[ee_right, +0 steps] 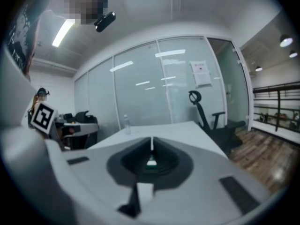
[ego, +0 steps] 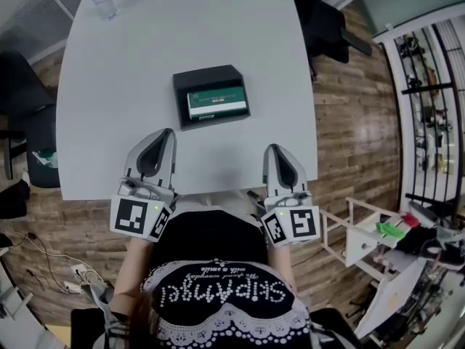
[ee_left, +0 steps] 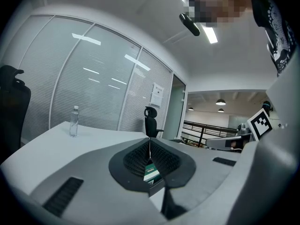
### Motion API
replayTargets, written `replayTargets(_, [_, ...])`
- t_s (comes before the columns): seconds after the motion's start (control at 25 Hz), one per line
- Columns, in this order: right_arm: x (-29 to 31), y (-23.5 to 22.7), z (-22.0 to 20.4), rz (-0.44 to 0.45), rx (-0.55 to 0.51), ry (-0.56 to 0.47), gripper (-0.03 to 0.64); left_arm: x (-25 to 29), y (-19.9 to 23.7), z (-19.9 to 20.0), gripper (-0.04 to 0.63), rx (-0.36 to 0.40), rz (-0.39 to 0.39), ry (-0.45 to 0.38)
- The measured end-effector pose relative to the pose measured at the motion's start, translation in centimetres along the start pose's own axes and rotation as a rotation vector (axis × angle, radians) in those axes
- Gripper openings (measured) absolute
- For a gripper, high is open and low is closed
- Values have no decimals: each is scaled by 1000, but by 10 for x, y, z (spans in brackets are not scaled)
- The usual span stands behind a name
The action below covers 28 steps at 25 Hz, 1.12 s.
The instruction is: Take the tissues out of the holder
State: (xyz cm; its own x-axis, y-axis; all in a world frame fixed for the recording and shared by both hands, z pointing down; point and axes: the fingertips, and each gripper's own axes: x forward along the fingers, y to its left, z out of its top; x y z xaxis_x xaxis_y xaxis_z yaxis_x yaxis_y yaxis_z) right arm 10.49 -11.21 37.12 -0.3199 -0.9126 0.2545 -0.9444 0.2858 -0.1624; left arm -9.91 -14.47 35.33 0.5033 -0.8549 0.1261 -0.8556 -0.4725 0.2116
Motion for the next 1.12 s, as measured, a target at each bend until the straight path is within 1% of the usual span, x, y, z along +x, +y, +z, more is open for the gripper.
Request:
replayTargets(0.2, [5,-4,8,15,-6,-7,35,4,0,5,34,-3,13,-14])
replayTargets(0.4, [15,-7,14,56,-10,-6,35,5,1,8,34,-3,51,-18])
replayTargets(0.68, [22,-16,21,84,-13,-10,35,8,-2,11,35,20,71,-19])
replayTargets(1.12, [23,-29,19,82,-5,-6,35,20,-13,10,37,49,45,-8])
